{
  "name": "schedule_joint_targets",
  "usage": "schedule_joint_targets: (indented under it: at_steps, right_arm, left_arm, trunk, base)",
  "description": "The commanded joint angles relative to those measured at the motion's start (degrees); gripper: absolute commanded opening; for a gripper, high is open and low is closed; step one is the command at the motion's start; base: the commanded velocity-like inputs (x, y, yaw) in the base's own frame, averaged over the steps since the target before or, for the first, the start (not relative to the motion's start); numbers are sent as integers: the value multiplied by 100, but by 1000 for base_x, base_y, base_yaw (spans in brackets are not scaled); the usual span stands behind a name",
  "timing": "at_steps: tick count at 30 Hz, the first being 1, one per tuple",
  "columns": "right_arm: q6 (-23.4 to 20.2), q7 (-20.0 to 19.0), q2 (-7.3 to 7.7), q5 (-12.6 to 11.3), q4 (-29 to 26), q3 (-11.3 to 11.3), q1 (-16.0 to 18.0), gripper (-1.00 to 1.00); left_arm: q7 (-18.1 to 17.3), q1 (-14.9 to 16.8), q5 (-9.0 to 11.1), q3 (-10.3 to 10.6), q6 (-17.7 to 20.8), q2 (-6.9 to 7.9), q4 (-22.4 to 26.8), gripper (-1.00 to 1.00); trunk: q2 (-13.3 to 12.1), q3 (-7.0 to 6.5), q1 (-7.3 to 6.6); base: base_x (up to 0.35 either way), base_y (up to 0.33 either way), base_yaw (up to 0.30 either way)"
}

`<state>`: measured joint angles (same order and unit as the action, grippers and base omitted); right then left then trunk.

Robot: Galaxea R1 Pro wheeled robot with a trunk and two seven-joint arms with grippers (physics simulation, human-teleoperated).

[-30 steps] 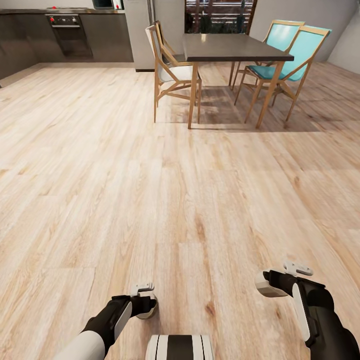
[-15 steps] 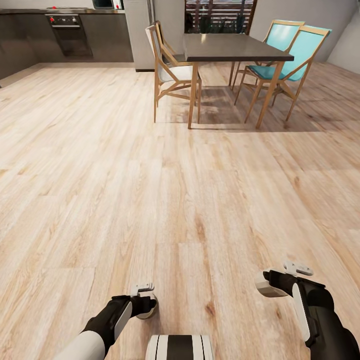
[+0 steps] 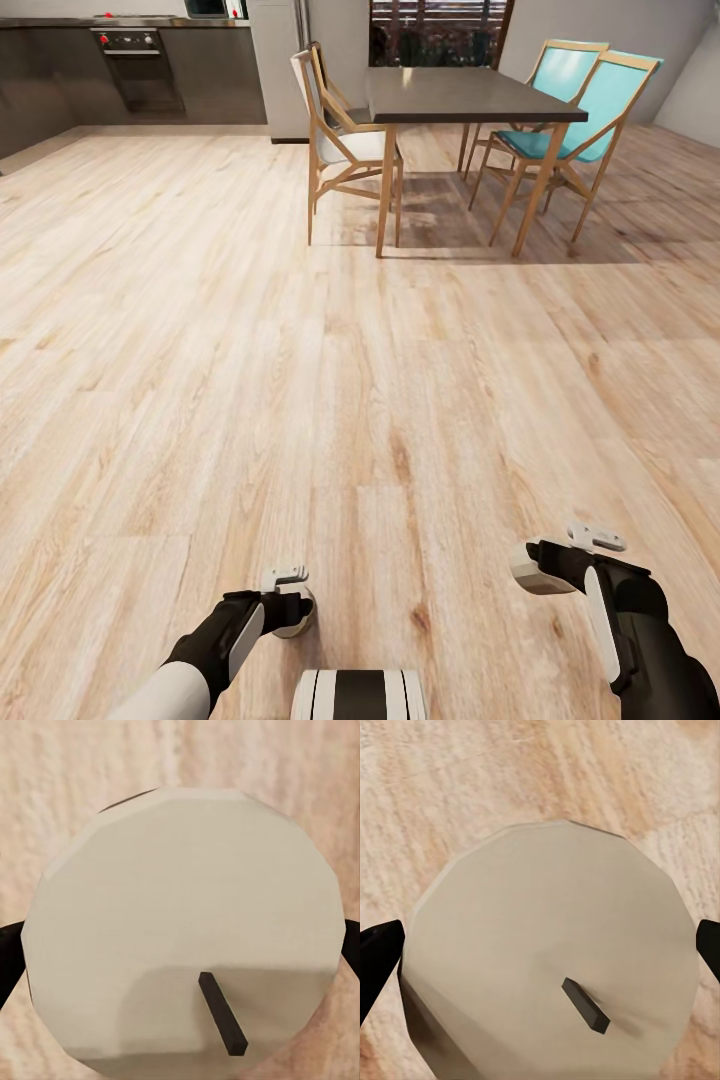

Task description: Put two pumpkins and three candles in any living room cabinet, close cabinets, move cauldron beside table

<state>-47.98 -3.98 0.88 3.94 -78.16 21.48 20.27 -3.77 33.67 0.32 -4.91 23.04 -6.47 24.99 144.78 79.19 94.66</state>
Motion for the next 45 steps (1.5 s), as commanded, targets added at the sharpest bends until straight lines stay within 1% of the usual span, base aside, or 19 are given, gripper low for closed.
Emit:
schedule_joint_targets:
  at_steps: [1, 15, 39, 45]
  right_arm:
    - [-27, -42, 0, 44, -6, 5, 3, -100]
    - [-28, -42, 0, 46, 1, 12, 3, -100]
    - [-24, -44, 0, 46, 27, 2, 3, -100]
    - [-26, -50, -10, 38, 18, -19, 3, -100]
  left_arm:
    - [-10, -1, -104, -53, 34, -3, 14, -100]
    - [-56, -1, -85, -54, 41, 11, 39, -100]
    - [-45, -1, -61, -62, 110, 19, 127, -100]
    - [-38, -15, -47, -86, 187, 17, 537, -100]
  trunk:
    - [1, 4, 0]
    - [1, 4, 0]
    - [-31, -528, -62]
    - [-39, -660, -77]
  base:
    - [0, 0, 0]
    - [-7, 0, 0]
    - [-17, 0, 0]
    - [-256, 0, 8]
